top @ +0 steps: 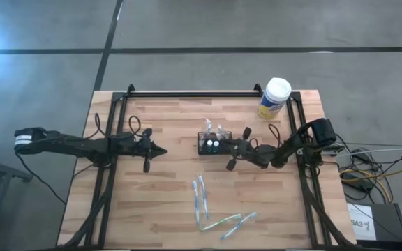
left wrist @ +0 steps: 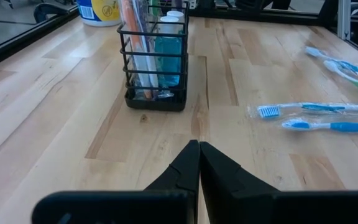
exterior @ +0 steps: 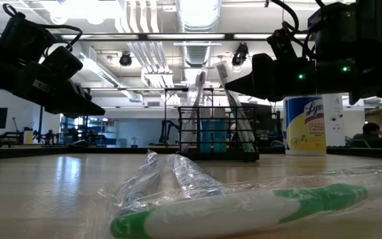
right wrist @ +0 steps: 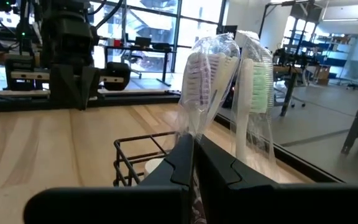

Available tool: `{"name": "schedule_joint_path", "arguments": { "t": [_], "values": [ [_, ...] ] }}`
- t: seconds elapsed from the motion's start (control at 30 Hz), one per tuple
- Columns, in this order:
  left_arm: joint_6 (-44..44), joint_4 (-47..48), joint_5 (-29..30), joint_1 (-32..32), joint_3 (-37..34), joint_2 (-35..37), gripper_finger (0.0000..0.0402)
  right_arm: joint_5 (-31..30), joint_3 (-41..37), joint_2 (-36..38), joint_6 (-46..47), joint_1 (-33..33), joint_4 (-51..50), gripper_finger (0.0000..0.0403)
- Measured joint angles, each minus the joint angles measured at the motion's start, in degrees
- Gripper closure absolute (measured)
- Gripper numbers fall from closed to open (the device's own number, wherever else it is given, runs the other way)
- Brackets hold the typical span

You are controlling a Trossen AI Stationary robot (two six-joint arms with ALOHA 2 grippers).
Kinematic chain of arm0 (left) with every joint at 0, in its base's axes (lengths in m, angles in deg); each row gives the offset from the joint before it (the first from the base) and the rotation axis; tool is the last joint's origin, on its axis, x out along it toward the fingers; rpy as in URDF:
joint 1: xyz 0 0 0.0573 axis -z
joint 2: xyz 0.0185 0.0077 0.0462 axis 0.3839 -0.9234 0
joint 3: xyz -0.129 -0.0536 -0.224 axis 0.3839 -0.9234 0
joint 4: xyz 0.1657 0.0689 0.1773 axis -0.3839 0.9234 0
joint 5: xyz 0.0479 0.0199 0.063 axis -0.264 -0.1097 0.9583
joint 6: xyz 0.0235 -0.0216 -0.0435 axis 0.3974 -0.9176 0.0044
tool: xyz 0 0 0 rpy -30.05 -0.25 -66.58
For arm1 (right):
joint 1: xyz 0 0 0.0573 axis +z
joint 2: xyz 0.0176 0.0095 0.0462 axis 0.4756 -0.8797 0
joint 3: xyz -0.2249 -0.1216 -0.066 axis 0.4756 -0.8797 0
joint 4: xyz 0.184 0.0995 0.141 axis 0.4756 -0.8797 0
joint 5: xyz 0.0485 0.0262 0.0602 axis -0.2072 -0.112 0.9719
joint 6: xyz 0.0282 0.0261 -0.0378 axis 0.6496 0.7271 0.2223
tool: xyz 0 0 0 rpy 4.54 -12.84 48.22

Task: Pick & Place toothbrushing station
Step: Put the violet toothbrush into the black wire organizer, then put the top left blue toothbrush into the black wire organizer

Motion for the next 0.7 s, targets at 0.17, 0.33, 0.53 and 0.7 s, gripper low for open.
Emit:
{"name": "schedule_joint_path", "arguments": {
  "t": [0.17,0.33,0.53,0.7],
  "values": [
    [0.0,0.0,0.0,0.0,0.0,0.0,0.0388,0.7,-0.2,1.9,1.6,0.0,-0.7,0.0384],
    [0.0,0.0,0.0,0.0,0.0,0.0,0.0388,2.2,-0.7,4.0,3.3,0.0,-1.6,0.0338],
    [0.0,-0.1,0.0,0.0,0.0,0.0,0.0388,1.7,-1.9,7.4,5.8,0.0,-5.0,0.028],
    [0.0,-0.1,0.0,0.0,0.0,0.0,0.0388,1.5,-4.1,13.5,3.7,0.1,-4.9,0.0257]
  ]
}}
